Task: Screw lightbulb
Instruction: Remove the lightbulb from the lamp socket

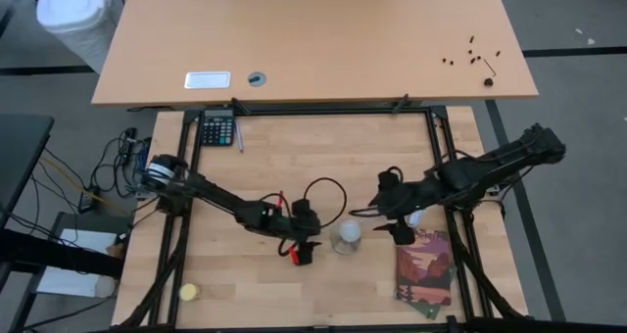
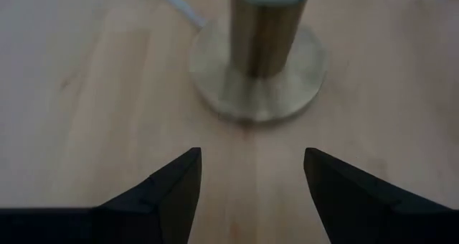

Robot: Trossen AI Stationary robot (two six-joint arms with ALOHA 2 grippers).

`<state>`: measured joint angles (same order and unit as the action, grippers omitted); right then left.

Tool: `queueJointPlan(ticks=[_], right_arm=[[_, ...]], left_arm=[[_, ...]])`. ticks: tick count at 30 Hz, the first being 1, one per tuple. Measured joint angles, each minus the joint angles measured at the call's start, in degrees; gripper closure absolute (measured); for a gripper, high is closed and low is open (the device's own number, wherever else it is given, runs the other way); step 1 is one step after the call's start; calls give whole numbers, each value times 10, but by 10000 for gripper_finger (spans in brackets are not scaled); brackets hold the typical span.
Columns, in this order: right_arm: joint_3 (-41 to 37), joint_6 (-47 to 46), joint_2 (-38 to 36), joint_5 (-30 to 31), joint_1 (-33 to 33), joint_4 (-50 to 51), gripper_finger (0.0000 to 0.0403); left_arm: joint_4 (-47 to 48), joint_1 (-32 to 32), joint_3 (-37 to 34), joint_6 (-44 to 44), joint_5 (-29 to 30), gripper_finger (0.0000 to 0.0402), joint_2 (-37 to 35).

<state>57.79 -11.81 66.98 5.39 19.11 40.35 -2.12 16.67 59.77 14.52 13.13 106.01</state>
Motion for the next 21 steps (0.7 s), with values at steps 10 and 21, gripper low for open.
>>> queueJointPlan(ticks=[10,21], right_arm=[[-164,-38,-115,41,38,-188,81],[-350,-47,-176,83,92,-425,81]], left_arm=[[163,17,0,28,53,164,-122],[186,69,0,-66,104,192,-258]])
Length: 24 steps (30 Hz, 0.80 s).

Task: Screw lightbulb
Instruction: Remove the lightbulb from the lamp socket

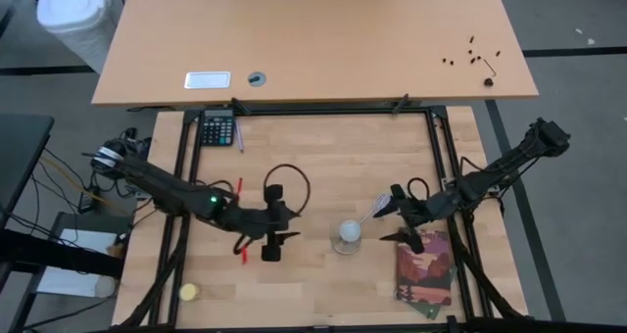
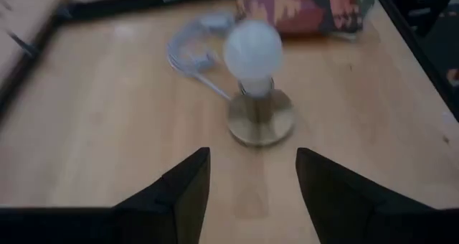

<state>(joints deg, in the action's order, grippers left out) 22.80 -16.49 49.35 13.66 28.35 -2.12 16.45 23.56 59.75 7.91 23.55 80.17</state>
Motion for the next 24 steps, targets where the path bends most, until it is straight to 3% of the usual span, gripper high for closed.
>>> queueJointPlan(ticks=[5,12,24], right_arm=[[-58,12,-14,37,6,-76,81],[-88,48,-18,29,14,-76,81],[-164,105,-19,18,27,-180,82]], left_arm=[[9,1,0,-22,34,209,-36],[22,-4,-7,-32,44,238,-38],[-118,-15,-145,-15,38,312,-53]])
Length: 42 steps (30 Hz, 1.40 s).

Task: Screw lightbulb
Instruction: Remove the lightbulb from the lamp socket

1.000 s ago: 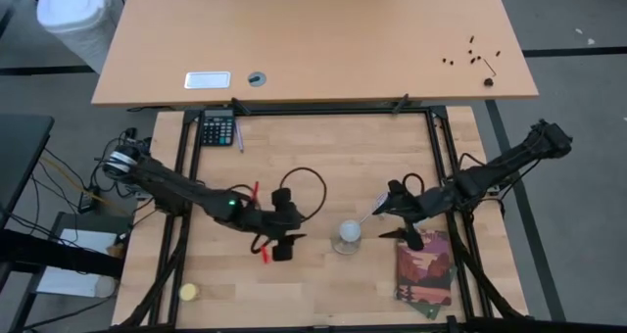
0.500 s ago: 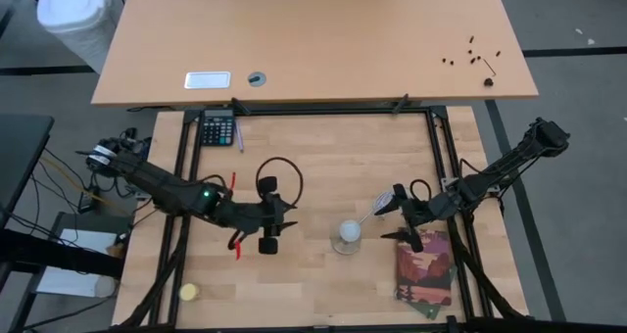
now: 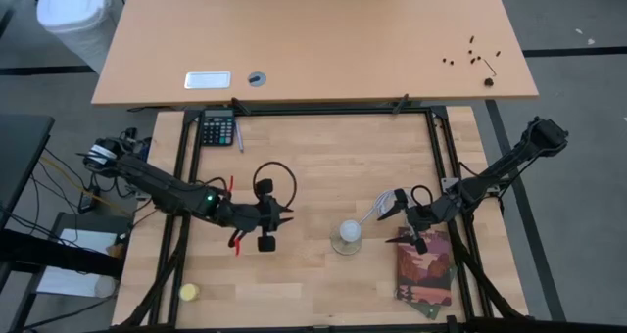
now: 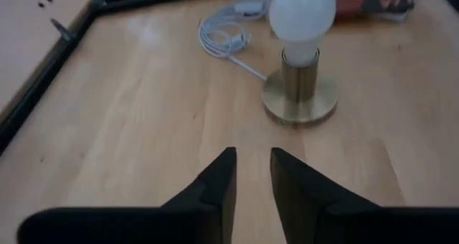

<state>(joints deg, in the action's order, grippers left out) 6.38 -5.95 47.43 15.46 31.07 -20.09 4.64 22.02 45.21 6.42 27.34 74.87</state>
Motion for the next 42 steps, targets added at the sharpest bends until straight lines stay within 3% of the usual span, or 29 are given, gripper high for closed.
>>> queueJointPlan(ticks=[6,13,17,29,37,42], right_arm=[[-35,5,-9,-3,0,-46,80],[-61,34,-14,-91,0,-92,82],[-61,36,-14,-106,0,-72,80],[-61,2,-13,-102,-24,-72,80],[-61,-79,-13,-101,-31,-78,81],[-61,-72,-13,-101,-31,-78,81]], left_arm=[[-43,0,-67,25,-32,344,-48],[-164,0,-191,28,-52,380,-133],[-203,-1,-249,49,-52,396,-180],[-240,0,-345,95,-108,400,-276],[-340,0,-428,176,-151,401,-283],[-362,0,-445,159,-151,397,-283]])
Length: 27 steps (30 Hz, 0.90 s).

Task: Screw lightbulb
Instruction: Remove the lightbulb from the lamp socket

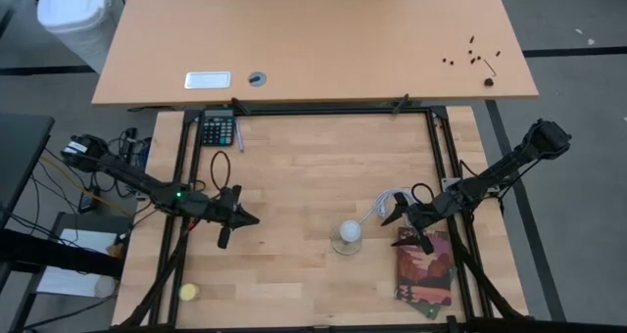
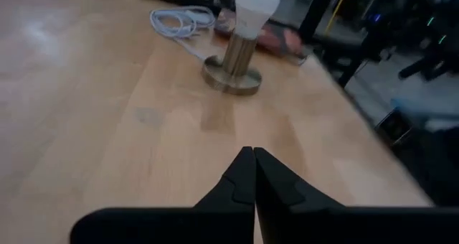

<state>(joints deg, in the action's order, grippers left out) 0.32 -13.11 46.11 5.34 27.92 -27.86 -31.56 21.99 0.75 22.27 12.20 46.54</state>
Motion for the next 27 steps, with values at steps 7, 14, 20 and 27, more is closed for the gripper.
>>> queueJointPlan(ticks=[7,14,20,27], right_arm=[[0,1,-12,0,0,-2,82],[0,2,-61,1,0,34,82],[0,2,-137,1,0,155,80],[0,2,-223,-5,1,264,82]], left_arm=[[108,-1,-2,70,7,395,1],[135,-1,-2,93,-1,395,3],[111,-1,-2,93,-1,395,3],[106,-1,-2,93,-2,394,-9]])
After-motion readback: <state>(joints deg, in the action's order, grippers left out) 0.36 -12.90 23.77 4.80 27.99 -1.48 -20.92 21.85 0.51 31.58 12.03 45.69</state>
